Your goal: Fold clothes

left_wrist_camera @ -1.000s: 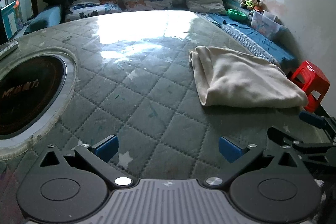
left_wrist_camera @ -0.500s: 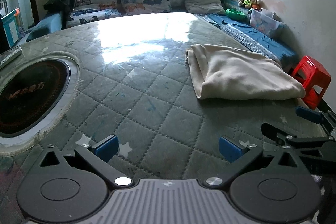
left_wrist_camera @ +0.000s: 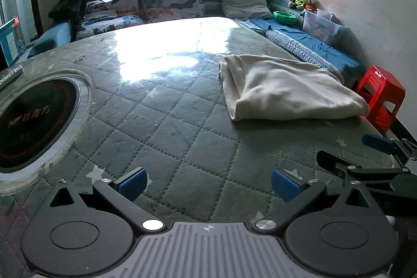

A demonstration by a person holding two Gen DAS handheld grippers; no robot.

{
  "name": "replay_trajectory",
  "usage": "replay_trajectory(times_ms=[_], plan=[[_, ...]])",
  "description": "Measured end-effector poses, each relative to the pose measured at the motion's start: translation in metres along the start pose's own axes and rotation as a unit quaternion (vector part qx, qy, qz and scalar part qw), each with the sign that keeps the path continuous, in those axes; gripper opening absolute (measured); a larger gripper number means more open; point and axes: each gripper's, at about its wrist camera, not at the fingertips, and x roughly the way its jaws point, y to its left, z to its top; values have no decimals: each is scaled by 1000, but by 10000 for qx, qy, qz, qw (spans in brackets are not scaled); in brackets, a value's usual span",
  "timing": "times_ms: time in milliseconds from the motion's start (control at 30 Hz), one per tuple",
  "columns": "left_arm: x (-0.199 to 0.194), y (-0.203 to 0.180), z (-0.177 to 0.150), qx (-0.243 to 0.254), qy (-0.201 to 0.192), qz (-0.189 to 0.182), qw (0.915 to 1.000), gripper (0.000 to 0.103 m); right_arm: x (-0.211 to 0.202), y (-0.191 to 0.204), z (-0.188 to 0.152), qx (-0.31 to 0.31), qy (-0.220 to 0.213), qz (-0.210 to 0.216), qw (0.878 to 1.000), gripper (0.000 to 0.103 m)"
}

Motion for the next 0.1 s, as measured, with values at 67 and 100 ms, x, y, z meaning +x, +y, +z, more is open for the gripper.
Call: replay_trajectory(times_ms=[67,100], plan=[[0,-1,0,2,-1,4,10000,103,-2,0,-1,48,-1,-11,10000,103],[0,-1,0,2,-2,6,10000,103,-2,-1,-1,70,-1,-19,10000,103]])
